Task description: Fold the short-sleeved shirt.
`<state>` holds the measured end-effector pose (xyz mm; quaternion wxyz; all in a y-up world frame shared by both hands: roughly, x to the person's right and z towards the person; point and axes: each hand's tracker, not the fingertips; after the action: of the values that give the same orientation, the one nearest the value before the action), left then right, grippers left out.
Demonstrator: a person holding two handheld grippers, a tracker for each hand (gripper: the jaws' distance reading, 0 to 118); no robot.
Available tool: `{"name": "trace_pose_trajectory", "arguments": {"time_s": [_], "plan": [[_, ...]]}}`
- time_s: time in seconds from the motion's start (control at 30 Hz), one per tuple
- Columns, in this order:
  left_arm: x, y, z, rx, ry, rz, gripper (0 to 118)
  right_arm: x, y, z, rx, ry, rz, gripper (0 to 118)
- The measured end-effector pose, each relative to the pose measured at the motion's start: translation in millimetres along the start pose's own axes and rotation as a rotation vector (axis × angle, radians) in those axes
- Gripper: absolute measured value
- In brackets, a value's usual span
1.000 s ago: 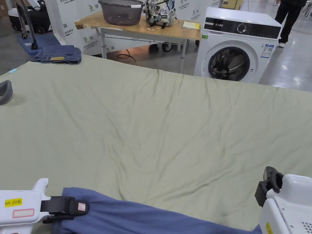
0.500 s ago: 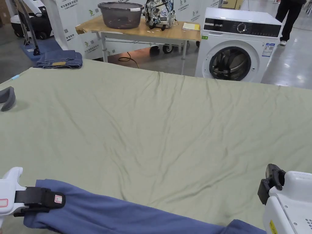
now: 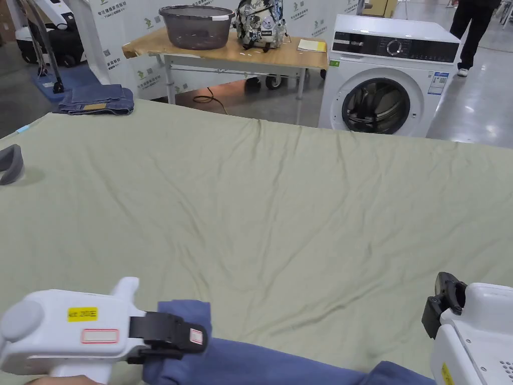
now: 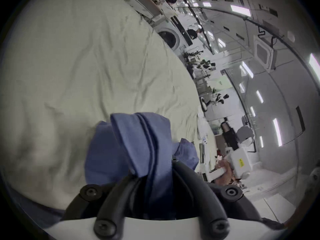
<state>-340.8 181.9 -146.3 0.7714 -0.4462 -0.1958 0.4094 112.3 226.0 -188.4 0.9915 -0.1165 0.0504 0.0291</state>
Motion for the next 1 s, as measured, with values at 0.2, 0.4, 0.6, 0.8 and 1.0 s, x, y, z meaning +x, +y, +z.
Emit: {"name": "trace_pose_trajectory", "arguments": {"time_s": [0.2,0.4,0.6,0.8,1.0], "plan": [[13.8,-14.6,-83.7,-0.111,0.156,-0.004,3,7.0,-2.0,2.3,-0.011,-0.012,0.003,0],[10.3,-23.0,-126.4,-0.151,0.279,-0.011,3,15.5,-3.7,4.2,-0.025,-0.033,0.001,0],[25.8,-22.1,-114.9,-0.154,0.238,-0.046,51,18.2,-4.8,4.8,-0.031,-0.036,-0.003,0],[22.7,-7.6,-101.3,-0.135,0.165,-0.035,50,16.9,-7.9,6.1,-0.037,-0.029,-0.012,0],[29.1,-14.8,-105.2,-0.148,0.092,-0.054,21,18.5,-11.9,8.4,-0.045,-0.032,-0.024,0]]}}
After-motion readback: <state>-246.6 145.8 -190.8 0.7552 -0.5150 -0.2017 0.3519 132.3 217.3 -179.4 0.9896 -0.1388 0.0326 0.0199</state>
